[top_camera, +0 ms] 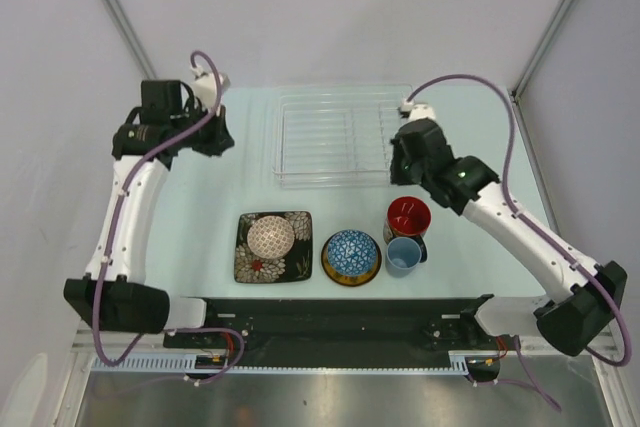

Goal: Load the mixed dishes into the dish rack

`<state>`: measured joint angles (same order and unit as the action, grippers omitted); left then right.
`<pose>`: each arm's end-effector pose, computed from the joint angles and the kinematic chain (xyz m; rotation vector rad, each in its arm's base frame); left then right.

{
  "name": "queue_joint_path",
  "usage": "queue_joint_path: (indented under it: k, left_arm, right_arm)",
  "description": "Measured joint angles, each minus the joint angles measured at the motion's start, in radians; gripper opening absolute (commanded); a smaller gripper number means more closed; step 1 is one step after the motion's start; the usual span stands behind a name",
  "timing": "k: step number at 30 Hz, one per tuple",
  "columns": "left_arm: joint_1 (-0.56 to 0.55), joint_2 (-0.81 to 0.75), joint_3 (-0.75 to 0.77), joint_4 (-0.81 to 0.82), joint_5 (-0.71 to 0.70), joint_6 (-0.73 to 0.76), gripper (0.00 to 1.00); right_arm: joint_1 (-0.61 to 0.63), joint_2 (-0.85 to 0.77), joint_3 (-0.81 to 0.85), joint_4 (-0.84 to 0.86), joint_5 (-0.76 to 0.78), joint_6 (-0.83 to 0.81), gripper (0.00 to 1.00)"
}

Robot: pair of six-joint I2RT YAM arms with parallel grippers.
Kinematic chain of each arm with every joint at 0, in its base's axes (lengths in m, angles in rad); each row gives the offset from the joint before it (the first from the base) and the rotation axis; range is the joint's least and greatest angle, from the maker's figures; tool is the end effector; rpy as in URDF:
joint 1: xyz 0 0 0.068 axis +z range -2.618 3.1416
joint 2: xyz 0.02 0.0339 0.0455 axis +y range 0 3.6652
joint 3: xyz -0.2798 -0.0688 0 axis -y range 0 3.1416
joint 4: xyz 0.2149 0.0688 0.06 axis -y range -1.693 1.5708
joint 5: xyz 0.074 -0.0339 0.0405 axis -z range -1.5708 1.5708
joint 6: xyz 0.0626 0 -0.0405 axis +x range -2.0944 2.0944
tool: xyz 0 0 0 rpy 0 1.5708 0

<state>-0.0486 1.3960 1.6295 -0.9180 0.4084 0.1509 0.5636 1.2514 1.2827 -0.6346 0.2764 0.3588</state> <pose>0.2668 -0.0379 0.4140 0.4359 2.1759 -0.4032 0.2252 0.1221 0.3697 -0.0635 2.1565 0.2351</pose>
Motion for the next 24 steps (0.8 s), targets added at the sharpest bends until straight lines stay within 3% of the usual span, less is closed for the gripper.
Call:
queue_joint_path:
  k: [1,2,3,4,6,9,17,24]
  left_arm:
    - [-0.005,-0.036,-0.063,0.005,-0.005,0.035,0.0]
    - [-0.009,-0.075,-0.124,0.004,-0.01,0.066,0.08]
    - [-0.011,-0.109,-0.18,-0.002,-0.014,0.096,0.33]
    - [-0.013,-0.146,-0.243,-0.002,-0.017,0.124,0.85]
    - [-0.013,-0.196,-0.331,-0.001,-0.024,0.178,0.9]
    - [-0.013,-0.248,-0.442,0.009,-0.029,0.211,0.98]
    - [-0.013,-0.284,-0.579,0.048,-0.032,0.243,0.95]
    - [-0.013,-0.283,-0.603,0.096,-0.039,0.243,0.94]
  right_arm:
    - [0.043,0.012,-0.006,-0.017,0.005,-0.001,0.02]
    - [0.082,0.026,-0.01,-0.038,0.006,0.001,0.17]
    - [0.107,0.037,-0.013,-0.059,0.008,0.002,0.37]
    - [0.121,0.05,-0.015,-0.076,0.008,-0.003,0.57]
    - [0.145,0.069,-0.017,-0.095,0.008,-0.001,0.75]
    - [0.202,0.105,-0.017,-0.101,0.006,-0.042,0.83]
    - [0.264,0.257,-0.019,-0.09,-0.148,-0.076,0.71]
    - [0.281,0.314,-0.051,-0.097,-0.219,-0.075,0.7]
